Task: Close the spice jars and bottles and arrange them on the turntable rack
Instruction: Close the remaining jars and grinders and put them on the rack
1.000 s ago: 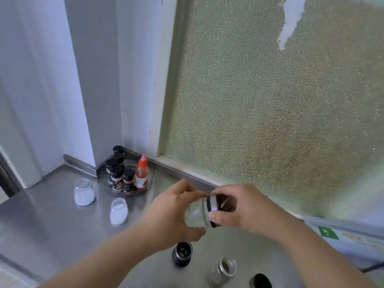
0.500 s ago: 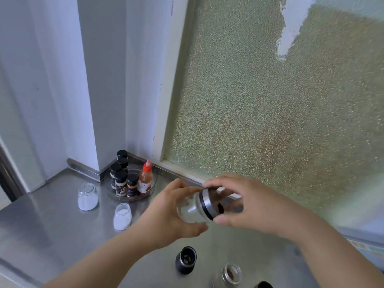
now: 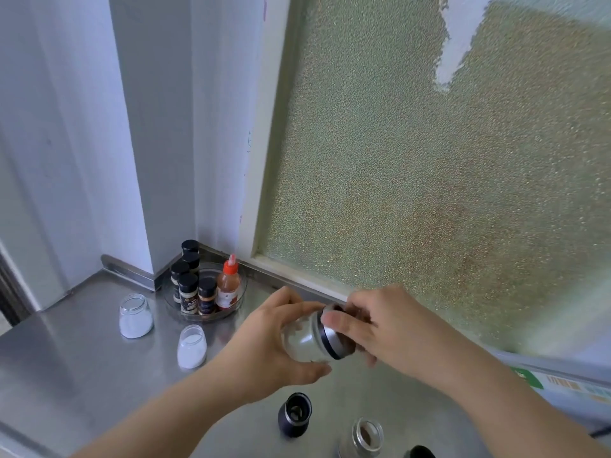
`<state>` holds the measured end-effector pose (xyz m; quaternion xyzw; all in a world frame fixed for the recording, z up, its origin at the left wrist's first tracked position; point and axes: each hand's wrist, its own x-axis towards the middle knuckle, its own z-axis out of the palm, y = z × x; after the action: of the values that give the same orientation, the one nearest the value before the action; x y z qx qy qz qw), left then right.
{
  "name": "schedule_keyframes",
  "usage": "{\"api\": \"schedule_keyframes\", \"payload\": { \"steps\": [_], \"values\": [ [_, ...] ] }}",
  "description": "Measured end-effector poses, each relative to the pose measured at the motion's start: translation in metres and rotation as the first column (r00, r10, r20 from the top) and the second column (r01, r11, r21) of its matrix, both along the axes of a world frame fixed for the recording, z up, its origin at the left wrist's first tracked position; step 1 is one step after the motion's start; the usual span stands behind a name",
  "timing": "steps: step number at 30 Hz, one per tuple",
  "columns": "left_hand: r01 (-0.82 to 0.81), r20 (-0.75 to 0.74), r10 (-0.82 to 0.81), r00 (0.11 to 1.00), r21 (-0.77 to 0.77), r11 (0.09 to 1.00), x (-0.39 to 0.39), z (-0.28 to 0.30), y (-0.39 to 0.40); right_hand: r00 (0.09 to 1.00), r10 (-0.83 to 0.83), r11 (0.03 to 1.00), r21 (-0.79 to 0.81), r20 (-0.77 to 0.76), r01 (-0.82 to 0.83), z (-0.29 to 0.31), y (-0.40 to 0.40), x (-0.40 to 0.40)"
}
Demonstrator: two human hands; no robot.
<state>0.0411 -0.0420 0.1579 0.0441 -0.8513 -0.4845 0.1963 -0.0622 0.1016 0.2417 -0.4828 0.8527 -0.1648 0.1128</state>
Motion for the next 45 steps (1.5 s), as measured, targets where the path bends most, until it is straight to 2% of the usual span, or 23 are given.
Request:
{"api": "schedule_keyframes", "payload": {
  "steps": [3,5,6,8,10,12,14,17,21,24,26,29,33,36,38,45],
  "values": [
    [0.013,0.019,-0.013,1.000,0.016,1.000,-0.001,0.000,-0.003,0.986,0.118,0.989,0.074,0.117,-0.127,0.009,0.003,-0.004],
    [0.012,0.019,-0.013,1.000,0.020,1.000,-0.002,0.000,-0.005,0.986,0.160,0.978,0.128,0.049,-0.165,0.011,0.003,-0.004],
    [0.010,0.015,-0.010,1.000,0.014,1.000,-0.002,0.001,-0.006,0.988,0.156,0.983,0.104,-0.023,-0.153,0.007,0.000,-0.002],
    [-0.008,0.004,0.008,1.000,0.001,1.000,-0.002,0.000,-0.006,0.994,0.086,0.996,-0.007,-0.070,-0.086,-0.002,-0.008,0.002],
    [-0.036,0.006,0.036,0.999,-0.001,0.999,-0.001,-0.002,-0.007,0.999,0.034,0.998,-0.061,0.008,-0.033,-0.009,-0.010,0.000],
    [-0.063,0.027,0.062,0.998,0.008,0.998,0.000,-0.005,-0.011,0.987,0.096,0.995,0.009,0.126,-0.098,-0.010,-0.011,-0.006],
    [-0.083,0.049,0.083,0.995,0.010,0.996,0.001,-0.008,-0.017,0.981,0.173,0.981,0.074,0.092,-0.180,-0.007,-0.013,-0.009],
    [-0.083,0.050,0.082,0.995,0.024,0.996,0.004,-0.012,-0.022,0.987,0.158,0.987,0.034,0.006,-0.158,-0.016,-0.027,-0.004],
    [-0.115,0.064,0.112,0.992,0.047,0.992,0.009,-0.023,-0.030,0.993,0.106,0.994,-0.003,0.057,-0.106,-0.032,-0.046,-0.003],
    [-0.159,0.078,0.153,0.985,0.085,0.984,0.012,-0.028,-0.043,0.973,0.195,0.976,0.075,0.120,-0.205,-0.030,-0.055,-0.009],
    [-0.168,0.086,0.160,0.983,0.099,0.981,0.014,-0.028,-0.050,0.960,0.263,0.962,0.052,0.092,-0.269,-0.030,-0.064,-0.011],
    [-0.212,0.106,0.205,0.973,0.050,0.976,0.019,-0.029,-0.052,0.973,0.227,0.974,0.005,0.041,-0.228,-0.039,-0.078,-0.007],
    [-0.267,0.123,0.275,0.954,-0.073,0.961,0.024,-0.038,-0.058,0.996,0.072,0.993,-0.101,0.059,-0.066,-0.064,-0.090,0.001],
    [-0.258,0.148,0.259,0.955,-0.023,0.966,0.025,-0.042,-0.065,0.979,0.169,0.985,0.026,0.113,-0.173,-0.061,-0.092,0.000],
    [-0.259,0.135,0.253,0.958,0.026,0.965,0.025,-0.045,-0.069,0.955,0.251,0.963,0.055,0.158,-0.263,-0.056,-0.094,-0.004],
    [-0.253,0.136,0.248,0.959,0.023,0.967,0.023,-0.062,-0.070,0.987,0.156,0.986,0.045,0.045,-0.158,-0.075,-0.105,0.000]
  ]
}}
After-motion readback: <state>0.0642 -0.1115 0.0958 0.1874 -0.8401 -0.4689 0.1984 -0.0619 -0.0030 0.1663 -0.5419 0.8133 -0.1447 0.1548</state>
